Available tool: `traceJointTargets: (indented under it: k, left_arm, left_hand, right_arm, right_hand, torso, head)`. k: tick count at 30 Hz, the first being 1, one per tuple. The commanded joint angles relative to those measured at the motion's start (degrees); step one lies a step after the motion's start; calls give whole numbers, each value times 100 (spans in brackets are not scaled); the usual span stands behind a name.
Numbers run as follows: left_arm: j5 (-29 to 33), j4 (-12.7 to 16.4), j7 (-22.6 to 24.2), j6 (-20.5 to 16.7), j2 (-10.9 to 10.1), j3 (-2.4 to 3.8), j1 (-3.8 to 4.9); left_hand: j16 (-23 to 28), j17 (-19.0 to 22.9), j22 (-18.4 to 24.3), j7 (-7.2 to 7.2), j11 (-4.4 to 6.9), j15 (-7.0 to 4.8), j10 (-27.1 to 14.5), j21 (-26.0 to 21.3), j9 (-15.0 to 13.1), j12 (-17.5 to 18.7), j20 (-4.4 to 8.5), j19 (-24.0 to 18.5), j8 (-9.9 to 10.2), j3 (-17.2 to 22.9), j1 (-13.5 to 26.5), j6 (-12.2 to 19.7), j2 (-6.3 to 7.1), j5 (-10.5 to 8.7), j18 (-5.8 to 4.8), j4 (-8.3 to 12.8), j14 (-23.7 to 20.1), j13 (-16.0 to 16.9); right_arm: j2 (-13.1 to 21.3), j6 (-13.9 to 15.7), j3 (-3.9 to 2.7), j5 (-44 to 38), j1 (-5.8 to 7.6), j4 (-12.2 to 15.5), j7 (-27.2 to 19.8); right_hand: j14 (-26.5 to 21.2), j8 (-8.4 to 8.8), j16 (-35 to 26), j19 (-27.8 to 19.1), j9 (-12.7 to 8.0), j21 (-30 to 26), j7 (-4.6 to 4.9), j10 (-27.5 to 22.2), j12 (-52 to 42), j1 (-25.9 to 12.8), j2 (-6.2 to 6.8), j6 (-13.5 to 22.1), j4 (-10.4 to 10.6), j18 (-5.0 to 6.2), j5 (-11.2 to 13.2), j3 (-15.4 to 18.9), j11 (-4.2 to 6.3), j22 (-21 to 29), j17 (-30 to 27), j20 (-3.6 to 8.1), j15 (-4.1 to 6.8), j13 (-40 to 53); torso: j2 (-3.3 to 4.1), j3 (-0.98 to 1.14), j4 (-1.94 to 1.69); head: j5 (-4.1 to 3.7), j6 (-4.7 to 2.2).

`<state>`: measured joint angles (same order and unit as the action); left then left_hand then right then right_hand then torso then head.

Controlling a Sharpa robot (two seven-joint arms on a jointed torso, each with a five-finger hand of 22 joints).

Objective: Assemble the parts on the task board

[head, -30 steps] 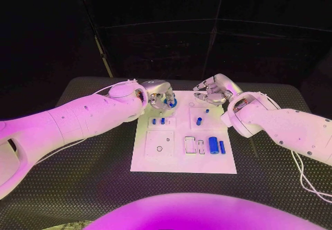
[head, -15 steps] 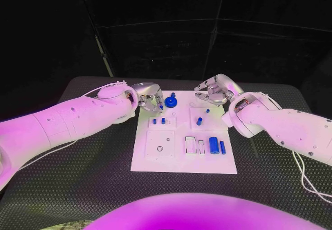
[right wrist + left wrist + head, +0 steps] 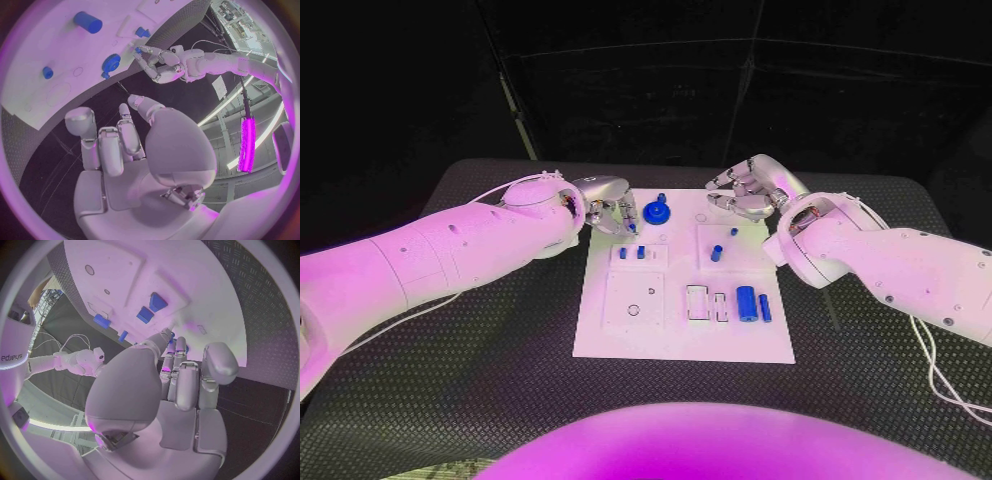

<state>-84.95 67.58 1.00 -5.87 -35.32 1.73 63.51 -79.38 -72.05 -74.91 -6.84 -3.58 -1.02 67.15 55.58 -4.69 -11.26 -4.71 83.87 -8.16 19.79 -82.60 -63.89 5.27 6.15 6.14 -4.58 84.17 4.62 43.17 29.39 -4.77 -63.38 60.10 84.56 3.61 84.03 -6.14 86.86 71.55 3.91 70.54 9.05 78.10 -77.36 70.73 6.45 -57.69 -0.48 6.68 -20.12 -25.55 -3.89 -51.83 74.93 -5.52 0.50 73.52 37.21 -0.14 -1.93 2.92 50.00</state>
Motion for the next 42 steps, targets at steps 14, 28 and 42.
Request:
traceJointTargets:
  k: [14,28,42]
  left_arm:
    - [54,-167,-52,179,185,5,-13]
    - [54,-220,-101,266,223,0,-19]
    - [54,-178,-104,274,181,-2,-19]
  left_hand:
    - [-11,24,-748,-16,3,-1,52,40,1,36,6,38,27,40,53,-34,6,-13,-92,-6,199,-8]
    - [-2,41,-756,-17,3,-1,56,67,1,42,6,42,31,46,58,-34,9,-12,-96,-6,194,-7]
    - [6,56,-762,-25,-3,2,51,71,6,66,3,41,52,59,69,-21,26,-13,-97,-1,187,-6]
  right_arm:
    - [-9,-21,-5,5,10,11,-49]
    - [-11,-23,-5,5,10,8,-50]
    - [-7,-22,-5,5,10,5,-47]
  right_hand:
    - [457,-19,-37,-55,0,-35,-14,-7,-14,41,1,31,4,56,-24,26,6,11,894,-5,1,7]
    - [457,-19,-37,-55,0,-35,-14,-7,-14,41,1,31,4,56,-24,26,6,11,894,-5,1,7]
    - [457,-19,-37,-55,0,-35,-14,-7,-14,41,1,31,4,56,-24,26,6,11,894,-5,1,7]
  torso:
    - [-1,1,-1]
    - [-2,3,0]
    - [-5,2,-5]
  head:
    - [4,0]
    - [1,0]
    - [2,0]
